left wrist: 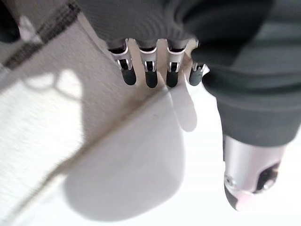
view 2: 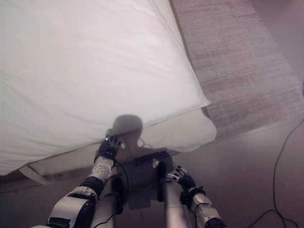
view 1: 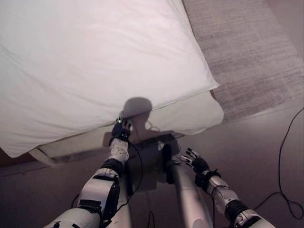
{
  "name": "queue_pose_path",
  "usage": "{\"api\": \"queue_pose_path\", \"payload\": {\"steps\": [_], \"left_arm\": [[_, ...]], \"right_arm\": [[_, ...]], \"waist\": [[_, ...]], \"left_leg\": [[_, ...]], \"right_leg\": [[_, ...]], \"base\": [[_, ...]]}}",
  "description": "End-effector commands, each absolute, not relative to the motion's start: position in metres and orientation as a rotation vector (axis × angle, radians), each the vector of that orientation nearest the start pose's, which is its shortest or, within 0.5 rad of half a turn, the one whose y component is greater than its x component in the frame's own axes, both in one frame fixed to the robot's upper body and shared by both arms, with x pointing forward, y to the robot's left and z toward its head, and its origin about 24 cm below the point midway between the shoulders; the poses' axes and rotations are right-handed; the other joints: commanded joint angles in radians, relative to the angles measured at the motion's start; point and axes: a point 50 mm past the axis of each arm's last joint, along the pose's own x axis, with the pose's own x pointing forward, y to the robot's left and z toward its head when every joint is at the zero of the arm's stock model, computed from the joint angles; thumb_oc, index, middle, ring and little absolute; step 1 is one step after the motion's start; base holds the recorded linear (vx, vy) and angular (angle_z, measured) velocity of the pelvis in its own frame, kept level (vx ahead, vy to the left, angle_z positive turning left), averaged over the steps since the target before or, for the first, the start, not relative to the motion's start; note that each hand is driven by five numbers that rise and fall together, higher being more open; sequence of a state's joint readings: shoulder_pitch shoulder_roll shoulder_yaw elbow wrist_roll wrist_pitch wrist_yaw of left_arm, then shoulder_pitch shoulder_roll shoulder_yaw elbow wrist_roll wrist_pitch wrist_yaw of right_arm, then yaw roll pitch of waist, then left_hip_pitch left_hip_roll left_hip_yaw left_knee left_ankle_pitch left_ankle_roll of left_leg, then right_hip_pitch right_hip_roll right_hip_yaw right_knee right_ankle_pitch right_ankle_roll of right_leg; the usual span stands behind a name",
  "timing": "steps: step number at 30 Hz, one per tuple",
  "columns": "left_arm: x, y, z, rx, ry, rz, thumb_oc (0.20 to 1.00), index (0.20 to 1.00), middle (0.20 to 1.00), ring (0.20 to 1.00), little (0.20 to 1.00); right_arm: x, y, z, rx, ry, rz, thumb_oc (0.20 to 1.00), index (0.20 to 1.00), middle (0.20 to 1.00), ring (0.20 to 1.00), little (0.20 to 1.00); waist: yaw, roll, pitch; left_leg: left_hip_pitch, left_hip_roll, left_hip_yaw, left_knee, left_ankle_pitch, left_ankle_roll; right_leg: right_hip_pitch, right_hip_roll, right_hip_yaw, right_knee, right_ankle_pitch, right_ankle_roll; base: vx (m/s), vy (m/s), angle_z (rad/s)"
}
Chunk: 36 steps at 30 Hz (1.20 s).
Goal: Make the bed
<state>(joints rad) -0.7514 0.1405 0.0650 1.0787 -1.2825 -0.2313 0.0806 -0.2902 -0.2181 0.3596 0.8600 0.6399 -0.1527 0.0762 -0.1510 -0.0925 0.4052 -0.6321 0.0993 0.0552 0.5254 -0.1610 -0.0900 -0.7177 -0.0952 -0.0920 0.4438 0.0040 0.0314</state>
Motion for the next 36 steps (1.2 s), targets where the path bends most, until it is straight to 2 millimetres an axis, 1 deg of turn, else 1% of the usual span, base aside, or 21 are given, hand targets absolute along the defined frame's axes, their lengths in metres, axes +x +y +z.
{"api": "queue_pose_path", "payload": {"steps": [1,3,4,7,8,9,10,11,14,19,20,21,22,26,27,28,30,31,33,34,36], "left_arm": [[0.382,0.181,0.063,-1.137,0.048,0.369,1.0,1.0,1.0,1.0,1.0],[0.382,0.182,0.064,-1.137,0.047,0.369,1.0,1.0,1.0,1.0,1.0],[0.39,0.185,0.079,-1.149,0.022,0.379,1.0,1.0,1.0,1.0,1.0],[0.398,0.191,0.103,-1.147,-0.043,0.361,1.0,1.0,1.0,1.0,1.0],[0.4,0.192,0.109,-1.15,-0.063,0.356,1.0,1.0,1.0,1.0,1.0],[0.4,0.193,0.11,-1.15,-0.064,0.356,1.0,1.0,1.0,1.0,1.0],[0.402,0.193,0.121,-1.158,-0.112,0.338,1.0,1.0,1.0,1.0,1.0],[0.403,0.195,0.128,-1.157,-0.142,0.33,1.0,1.0,1.0,1.0,1.0],[0.403,0.203,0.139,-1.159,-0.204,0.324,1.0,1.0,1.0,1.0,1.0],[0.401,0.218,0.148,-1.167,-0.266,0.347,1.0,1.0,1.0,1.0,1.0],[0.4,0.223,0.153,-1.18,-0.292,0.371,0.598,0.598,0.598,0.598,0.598],[0.4,0.225,0.156,-1.187,-0.304,0.378,0.351,0.351,0.351,0.351,0.351],[0.399,0.228,0.159,-1.188,-0.327,0.38,0.2,0.2,0.2,0.2,0.2],[0.397,0.227,0.164,-1.193,-0.364,0.382,0.2,0.2,0.2,0.2,0.2],[0.396,0.222,0.172,-1.203,-0.408,0.35,0.2,0.2,0.2,0.2,0.2],[0.396,0.221,0.172,-1.203,-0.408,0.351,0.2,0.2,0.2,0.2,0.2],[0.392,0.21,0.176,-1.229,-0.449,0.294,0.2,0.2,0.2,0.2,0.2],[0.392,0.21,0.176,-1.229,-0.449,0.294,0.2,0.2,0.2,0.2,0.2],[0.388,0.201,0.184,-1.268,-0.505,0.234,0.2,0.2,0.2,0.2,0.2],[0.388,0.201,0.184,-1.268,-0.506,0.234,0.2,0.2,0.2,0.2,0.2],[0.383,0.195,0.188,-1.289,-0.546,0.184,0.2,0.2,0.2,0.2,0.2]], "right_arm": [[0.258,-0.158,-0.061,0.199,0.442,0.148,1.0,1.0,1.0,1.0,1.0],[0.258,-0.158,-0.061,0.199,0.441,0.148,1.0,1.0,1.0,1.0,1.0],[0.26,-0.155,-0.057,0.201,0.427,0.159,1.0,1.0,1.0,1.0,1.0],[0.262,-0.152,-0.054,0.199,0.414,0.182,1.0,1.0,1.0,1.0,1.0],[0.261,-0.152,-0.054,0.2,0.414,0.185,1.0,1.0,1.0,1.0,1.0],[0.261,-0.152,-0.054,0.199,0.413,0.186,1.0,1.0,1.0,1.0,1.0],[0.258,-0.153,-0.055,0.2,0.415,0.182,1.0,1.0,1.0,1.0,1.0],[0.255,-0.154,-0.057,0.202,0.42,0.175,1.0,1.0,1.0,1.0,1.0],[0.252,-0.155,-0.059,0.208,0.425,0.156,1.0,1.0,1.0,1.0,1.0],[0.251,-0.153,-0.059,0.224,0.42,0.146,1.0,1.0,1.0,1.0,1.0],[0.252,-0.152,-0.059,0.24,0.419,0.137,1.0,1.0,1.0,1.0,1.0],[0.252,-0.151,-0.058,0.253,0.417,0.137,1.0,1.0,1.0,1.0,1.0],[0.252,-0.149,-0.056,0.271,0.408,0.141,1.0,1.0,1.0,1.0,1.0],[0.254,-0.143,-0.052,0.345,0.388,0.156,1.0,1.0,1.0,1.0,1.0],[0.256,-0.136,-0.048,0.463,0.367,0.162,1.0,1.0,1.0,1.0,1.0],[0.256,-0.136,-0.048,0.464,0.368,0.161,1.0,1.0,1.0,1.0,1.0],[0.259,-0.122,-0.04,0.595,0.335,0.198,1.0,1.0,1.0,1.0,1.0],[0.259,-0.122,-0.04,0.596,0.335,0.198,1.0,1.0,1.0,1.0,1.0],[0.266,-0.108,-0.028,0.679,0.297,0.247,1.0,1.0,1.0,1.0,1.0],[0.266,-0.108,-0.028,0.68,0.296,0.247,1.0,1.0,1.0,1.0,1.0],[0.272,-0.097,-0.019,0.741,0.266,0.287,1.0,1.0,1.0,1.0,1.0]], "waist": [[-0.001,0.001,-0.064],[-0.001,0.001,-0.064],[-0.007,-0.005,-0.062],[-0.011,-0.01,-0.056],[-0.011,-0.012,-0.054],[-0.012,-0.012,-0.054],[-0.01,-0.01,-0.053],[-0.008,-0.008,-0.052],[0.002,-0.003,-0.049],[0.013,0.003,-0.041],[0.018,0.002,-0.04],[0.02,0.001,-0.037],[0.024,0.0,-0.033],[0.033,-0.002,-0.022],[0.042,-0.002,-0.013],[0.042,-0.001,-0.014],[0.056,-0.003,0.0],[0.055,-0.004,-0.001],[0.071,-0.002,0.012],[0.071,-0.003,0.012],[0.084,-0.003,0.022]], "left_leg": [[-0.069,-0.032,0.019,-0.095,0.108,0.025],[-0.069,-0.032,0.019,-0.095,0.109,0.025],[-0.076,-0.029,0.023,-0.1,0.112,0.025],[-0.089,-0.028,0.025,-0.094,0.113,0.025],[-0.093,-0.029,0.024,-0.09,0.112,0.026],[-0.094,-0.029,0.024,-0.089,0.112,0.026],[-0.096,-0.031,0.022,-0.088,0.11,0.028],[-0.098,-0.032,0.021,-0.087,0.11,0.028],[-0.103,-0.032,0.021,-0.08,0.107,0.03],[-0.101,-0.033,0.022,-0.076,0.105,0.031],[-0.101,-0.034,0.022,-0.077,0.106,0.03],[-0.099,-0.034,0.021,-0.078,0.107,0.031],[-0.097,-0.034,0.02,-0.08,0.108,0.031],[-0.089,-0.039,0.016,-0.084,0.11,0.032],[-0.089,-0.041,0.012,-0.083,0.111,0.032],[-0.089,-0.041,0.012,-0.083,0.112,0.032],[-0.079,-0.047,0.006,-0.09,0.109,0.032],[-0.082,-0.048,0.006,-0.093,0.117,0.033],[-0.07,-0.055,0.001,-0.107,0.118,0.032],[-0.072,-0.055,0.001,-0.109,0.125,0.033],[-0.067,-0.06,-0.002,-0.115,0.128,0.035]], "right_leg": [[-0.003,0.012,-0.029,-0.004,-0.049,0.055],[-0.003,0.012,-0.029,-0.004,-0.049,0.055],[-0.009,0.012,-0.028,-0.017,-0.039,0.059],[-0.017,0.012,-0.026,-0.019,-0.037,0.059],[-0.019,0.011,-0.026,-0.015,-0.037,0.06],[-0.021,0.01,-0.026,-0.014,-0.038,0.06],[-0.022,0.009,-0.027,-0.011,-0.04,0.061],[-0.024,0.009,-0.027,-0.009,-0.041,0.06],[-0.027,0.004,-0.031,-0.004,-0.044,0.06],[-0.026,0.003,-0.033,-0.002,-0.045,0.06],[-0.023,0.001,-0.035,-0.007,-0.044,0.061],[-0.022,0.001,-0.035,-0.007,-0.042,0.061],[-0.02,0.002,-0.036,-0.009,-0.042,0.062],[-0.011,-0.002,-0.038,-0.008,-0.042,0.062],[-0.007,-0.003,-0.041,-0.005,-0.044,0.062],[-0.007,-0.003,-0.041,-0.006,-0.044,0.062],[0.005,-0.003,-0.046,-0.005,-0.051,0.062],[0.002,-0.004,-0.047,-0.008,-0.044,0.061],[0.012,-0.004,-0.05,-0.013,-0.047,0.062],[0.01,-0.005,-0.05,-0.015,-0.042,0.061],[0.017,-0.006,-0.052,-0.018,-0.04,0.062]], "base": [[0.0,0.004,-0.03],[0.0,0.009,-0.06],[0.0,0.028,-0.08],[0.0,0.015,-0.03],[0.0,0.0,0.0],[0.0,0.0,0.0],[0.0,0.0,0.0],[0.0,0.0,0.0],[0.01,0.001,0.03],[0.0,0.0,0.0],[0.0,0.0,0.0],[0.0,0.0,0.0],[0.0,0.0,0.0],[0.0,0.001,0.01],[0.0,0.0,0.0],[0.0,0.0,0.0],[0.0,0.0,0.0],[0.0,0.0,0.0],[0.0,0.004,0.05],[-0.01,0.011,0.07],[0.0,0.005,0.12]]}}
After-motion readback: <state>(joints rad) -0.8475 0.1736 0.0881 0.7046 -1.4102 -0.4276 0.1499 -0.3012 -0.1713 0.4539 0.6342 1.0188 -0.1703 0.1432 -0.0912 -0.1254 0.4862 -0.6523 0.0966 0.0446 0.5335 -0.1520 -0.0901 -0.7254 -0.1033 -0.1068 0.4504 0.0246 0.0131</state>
